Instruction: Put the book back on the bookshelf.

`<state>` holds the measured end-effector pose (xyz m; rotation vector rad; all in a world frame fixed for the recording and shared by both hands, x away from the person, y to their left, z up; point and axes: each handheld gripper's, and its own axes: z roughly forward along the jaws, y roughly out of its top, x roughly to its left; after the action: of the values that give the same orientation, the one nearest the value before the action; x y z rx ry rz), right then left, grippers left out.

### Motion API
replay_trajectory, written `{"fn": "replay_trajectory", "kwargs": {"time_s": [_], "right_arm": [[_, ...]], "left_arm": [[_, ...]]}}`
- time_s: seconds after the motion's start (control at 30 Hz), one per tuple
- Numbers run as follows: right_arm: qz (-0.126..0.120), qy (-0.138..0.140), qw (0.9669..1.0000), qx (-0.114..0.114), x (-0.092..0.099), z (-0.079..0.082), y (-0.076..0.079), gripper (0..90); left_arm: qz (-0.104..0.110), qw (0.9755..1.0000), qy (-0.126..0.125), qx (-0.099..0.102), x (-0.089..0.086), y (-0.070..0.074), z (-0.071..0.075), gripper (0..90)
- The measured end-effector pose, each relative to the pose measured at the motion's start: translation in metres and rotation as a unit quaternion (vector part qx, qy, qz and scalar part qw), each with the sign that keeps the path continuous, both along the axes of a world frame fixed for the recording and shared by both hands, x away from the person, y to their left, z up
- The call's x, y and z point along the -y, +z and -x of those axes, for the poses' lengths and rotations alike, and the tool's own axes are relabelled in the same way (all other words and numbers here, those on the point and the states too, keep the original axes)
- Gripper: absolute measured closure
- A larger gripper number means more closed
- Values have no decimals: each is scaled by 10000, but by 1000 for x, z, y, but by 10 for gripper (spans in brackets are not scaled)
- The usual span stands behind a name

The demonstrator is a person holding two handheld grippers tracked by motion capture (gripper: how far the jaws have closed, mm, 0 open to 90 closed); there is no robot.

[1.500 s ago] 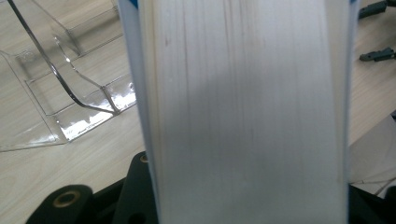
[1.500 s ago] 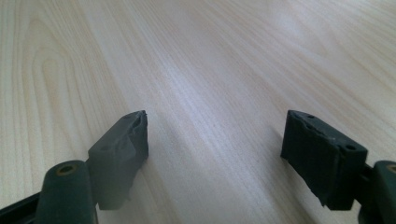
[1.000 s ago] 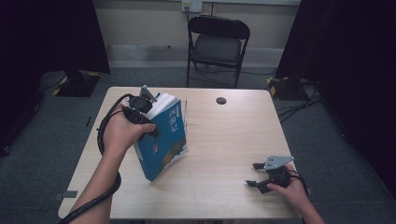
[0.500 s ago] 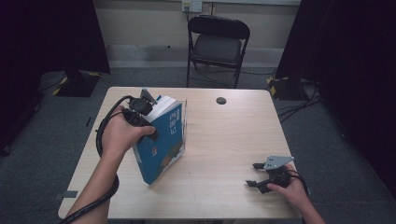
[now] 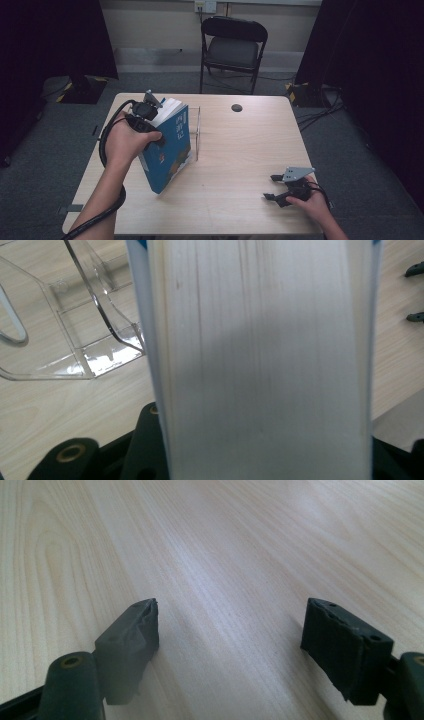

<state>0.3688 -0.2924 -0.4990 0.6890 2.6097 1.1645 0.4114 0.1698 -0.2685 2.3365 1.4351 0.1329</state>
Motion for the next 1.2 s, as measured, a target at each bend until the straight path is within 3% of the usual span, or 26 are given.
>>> {"fn": "replay_trajectory", "kwargs": {"time_s": [0.23, 0.73, 1.2], "right_arm": [[-1, 2, 10000, 1, 0, 0, 0, 221], [4, 1, 10000, 6, 0, 0, 0, 221], [1, 3, 10000, 13, 0, 0, 0, 221]], "left_arm": [[-85, 9999, 32, 78, 8, -3, -10, 617], [44, 9994, 314, 110, 14, -3, -25, 617], [35, 9988, 462, 164, 21, -7, -34, 617]]}}
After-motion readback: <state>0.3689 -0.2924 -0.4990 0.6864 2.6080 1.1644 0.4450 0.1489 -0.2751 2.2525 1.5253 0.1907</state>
